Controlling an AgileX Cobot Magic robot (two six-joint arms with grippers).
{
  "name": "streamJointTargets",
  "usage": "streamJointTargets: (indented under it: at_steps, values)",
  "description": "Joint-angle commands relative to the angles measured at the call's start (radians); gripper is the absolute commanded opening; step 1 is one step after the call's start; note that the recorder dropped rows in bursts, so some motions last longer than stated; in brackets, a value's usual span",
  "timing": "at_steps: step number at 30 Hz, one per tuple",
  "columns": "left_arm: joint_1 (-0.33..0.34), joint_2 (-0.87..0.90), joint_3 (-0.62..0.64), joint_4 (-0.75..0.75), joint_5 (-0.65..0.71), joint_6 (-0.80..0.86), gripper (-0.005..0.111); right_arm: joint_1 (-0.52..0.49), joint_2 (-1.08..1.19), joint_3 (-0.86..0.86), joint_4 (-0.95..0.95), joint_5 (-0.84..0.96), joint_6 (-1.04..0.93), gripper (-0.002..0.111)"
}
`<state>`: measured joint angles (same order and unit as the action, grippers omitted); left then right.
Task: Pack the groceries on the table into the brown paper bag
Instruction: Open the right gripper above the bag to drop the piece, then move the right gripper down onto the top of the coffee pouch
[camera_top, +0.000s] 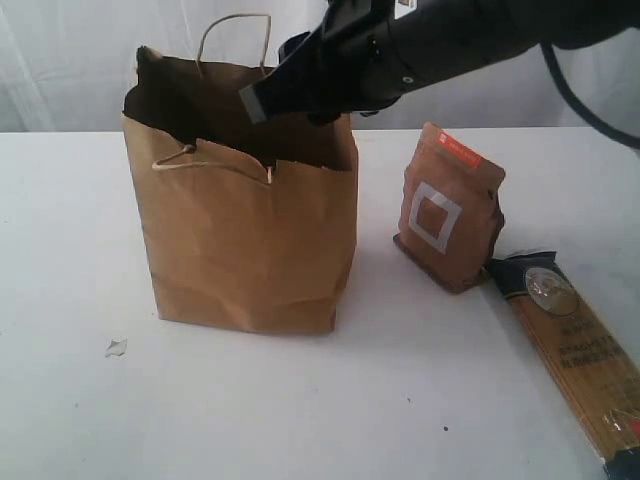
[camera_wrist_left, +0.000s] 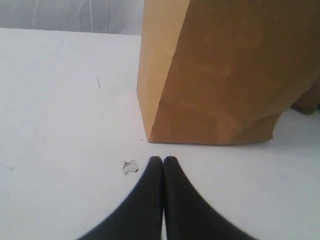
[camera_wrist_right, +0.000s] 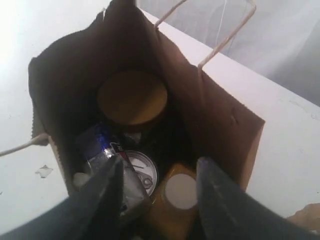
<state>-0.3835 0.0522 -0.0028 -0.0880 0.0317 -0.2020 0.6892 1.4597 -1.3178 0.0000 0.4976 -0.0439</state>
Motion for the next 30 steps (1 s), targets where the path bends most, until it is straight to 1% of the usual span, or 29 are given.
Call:
streamJointTargets:
  at_steps: [1,4,11,16,21,30]
  values:
    - [0.000,-0.005,0.003,-0.007,-0.003,0.000,0.000,0.002,-0.009,-0.007,0.000,0.003,-0.006,0.049]
    - [0.000,-0.005,0.003,-0.007,-0.003,0.000,0.000,0.002,-0.028,-0.007,0.000,0.014,-0.006,0.049]
    - [0.000,-0.005,0.003,-0.007,-0.003,0.000,0.000,-0.002,-0.096,-0.007,-0.080,0.099,-0.004,0.049]
    - [0.000,-0.005,0.003,-0.007,-0.003,0.000,0.000,-0.043,-0.139,-0.007,-0.114,0.145,0.010,0.049]
    - [0.000,-0.005,0.003,-0.007,-0.003,0.000,0.000,-0.123,-0.181,0.021,-0.177,0.198,0.052,0.049]
    - [0.000,-0.005,0.003,-0.007,-0.003,0.000,0.000,-0.299,-0.198,0.145,-0.177,0.186,0.052,0.049]
